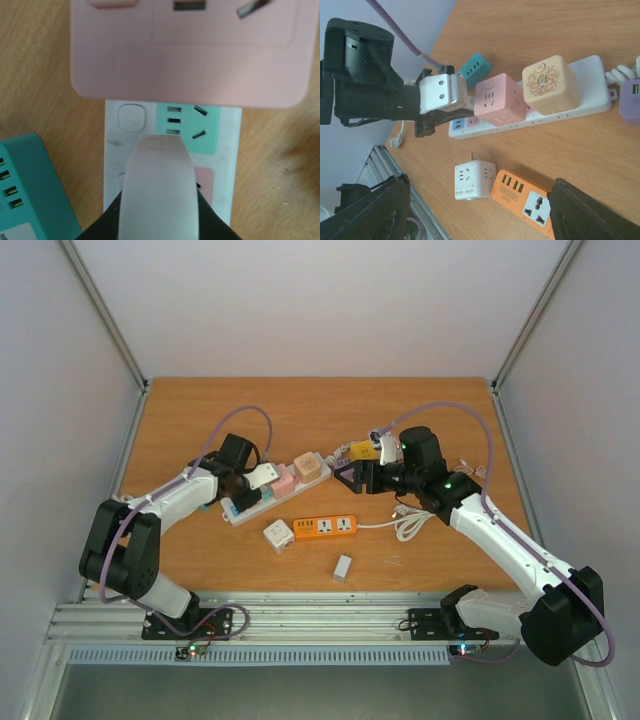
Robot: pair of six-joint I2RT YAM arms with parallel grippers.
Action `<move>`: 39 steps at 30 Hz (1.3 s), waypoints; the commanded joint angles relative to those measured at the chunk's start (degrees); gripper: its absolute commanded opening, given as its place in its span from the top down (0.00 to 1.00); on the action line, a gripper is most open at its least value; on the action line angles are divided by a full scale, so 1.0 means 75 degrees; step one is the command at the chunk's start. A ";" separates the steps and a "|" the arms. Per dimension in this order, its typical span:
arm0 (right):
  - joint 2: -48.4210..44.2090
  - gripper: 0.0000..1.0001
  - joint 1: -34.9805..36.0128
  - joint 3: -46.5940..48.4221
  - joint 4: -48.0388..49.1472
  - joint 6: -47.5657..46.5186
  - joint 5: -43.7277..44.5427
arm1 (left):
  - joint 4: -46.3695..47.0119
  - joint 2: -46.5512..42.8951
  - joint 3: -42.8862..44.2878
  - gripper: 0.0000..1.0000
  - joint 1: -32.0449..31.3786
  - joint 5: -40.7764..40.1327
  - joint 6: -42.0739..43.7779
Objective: Insert the plug
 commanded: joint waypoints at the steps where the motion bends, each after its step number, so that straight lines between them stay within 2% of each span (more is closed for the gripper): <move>1: 0.0002 0.24 -0.0049 -0.0167 0.0139 0.0042 -0.0138 | 0.0263 0.0352 -0.0096 1.00 0.0040 -0.0237 -0.0005; 20: 0.0242 0.25 -0.0044 -0.0217 0.0158 0.0042 -0.0280 | -0.0599 -0.0028 0.0092 1.00 0.0040 -0.0130 -0.0087; 29: 0.0321 0.25 -0.0043 -0.0247 0.0193 0.0042 -0.0321 | -0.0527 0.0079 0.0045 1.00 0.0039 -0.0264 -0.0116; 39: 0.0255 0.25 -0.0054 -0.0291 0.0184 0.0020 -0.0213 | -0.0437 0.0712 -0.0115 1.00 0.0040 -0.0430 -0.0357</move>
